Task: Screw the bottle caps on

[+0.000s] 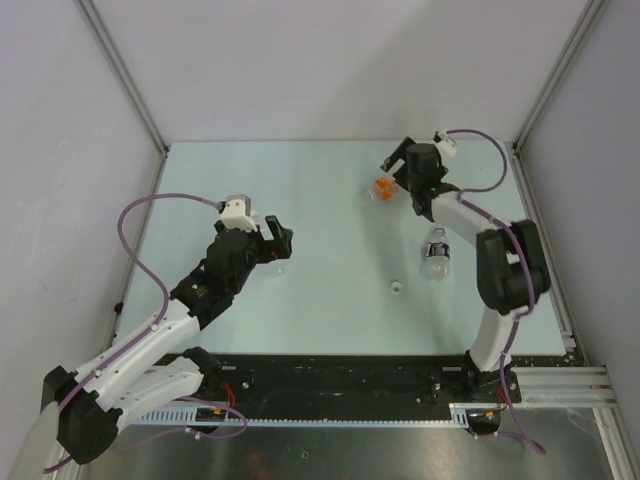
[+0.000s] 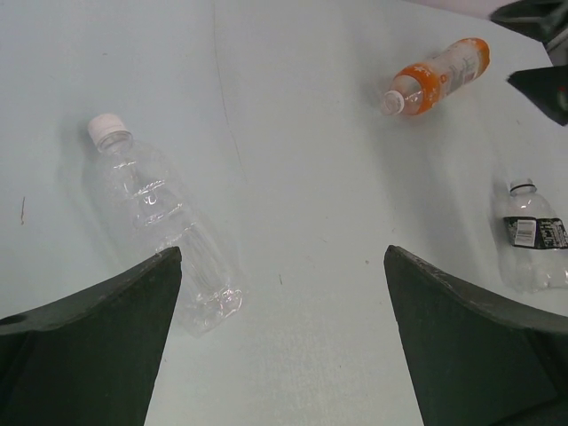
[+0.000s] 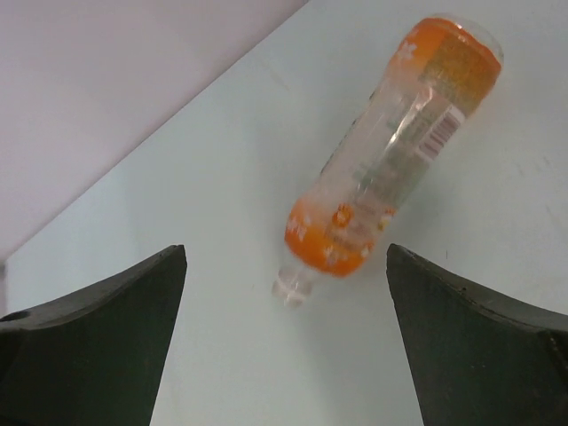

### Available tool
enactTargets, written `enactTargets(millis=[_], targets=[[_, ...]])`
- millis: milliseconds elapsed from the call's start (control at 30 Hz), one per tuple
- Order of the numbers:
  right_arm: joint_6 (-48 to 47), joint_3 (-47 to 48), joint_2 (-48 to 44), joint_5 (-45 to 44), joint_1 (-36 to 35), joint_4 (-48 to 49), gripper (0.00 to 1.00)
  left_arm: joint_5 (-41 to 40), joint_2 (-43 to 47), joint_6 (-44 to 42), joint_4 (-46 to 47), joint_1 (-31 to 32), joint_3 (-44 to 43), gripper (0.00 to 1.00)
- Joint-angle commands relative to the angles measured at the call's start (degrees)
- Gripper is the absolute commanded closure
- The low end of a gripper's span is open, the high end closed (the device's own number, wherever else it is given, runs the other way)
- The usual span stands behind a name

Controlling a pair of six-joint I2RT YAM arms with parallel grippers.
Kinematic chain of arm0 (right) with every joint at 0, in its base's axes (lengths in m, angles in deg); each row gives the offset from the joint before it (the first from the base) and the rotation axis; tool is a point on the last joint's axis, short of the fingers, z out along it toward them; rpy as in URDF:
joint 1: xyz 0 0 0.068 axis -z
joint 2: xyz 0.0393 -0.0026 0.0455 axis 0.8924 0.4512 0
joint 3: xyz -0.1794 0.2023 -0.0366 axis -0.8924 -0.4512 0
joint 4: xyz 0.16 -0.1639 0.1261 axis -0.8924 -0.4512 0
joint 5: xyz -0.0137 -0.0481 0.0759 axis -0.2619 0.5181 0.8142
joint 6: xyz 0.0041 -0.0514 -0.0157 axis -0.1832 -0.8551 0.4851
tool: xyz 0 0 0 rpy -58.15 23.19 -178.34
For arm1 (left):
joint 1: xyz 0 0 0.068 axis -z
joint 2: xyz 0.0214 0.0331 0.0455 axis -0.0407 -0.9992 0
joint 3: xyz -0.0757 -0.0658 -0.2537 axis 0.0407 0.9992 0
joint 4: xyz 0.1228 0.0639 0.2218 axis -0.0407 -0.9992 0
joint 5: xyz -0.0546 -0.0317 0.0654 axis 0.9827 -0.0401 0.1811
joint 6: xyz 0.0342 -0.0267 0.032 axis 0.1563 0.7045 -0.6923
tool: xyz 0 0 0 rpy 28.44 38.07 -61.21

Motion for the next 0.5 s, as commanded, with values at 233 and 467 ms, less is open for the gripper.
enactTargets(millis=[233, 467], targets=[[8.1, 38.5, 30.8, -18.1, -0.5, -29.3, 0.01, -0.5, 0.7, 0.0, 1.6, -0.3, 0.5, 0.01], [10.2, 40.0, 36.8, -11.9, 0.3, -28.7, 0.1, -1.3, 1.0, -0.5, 1.6, -0.3, 0.4, 0.0]])
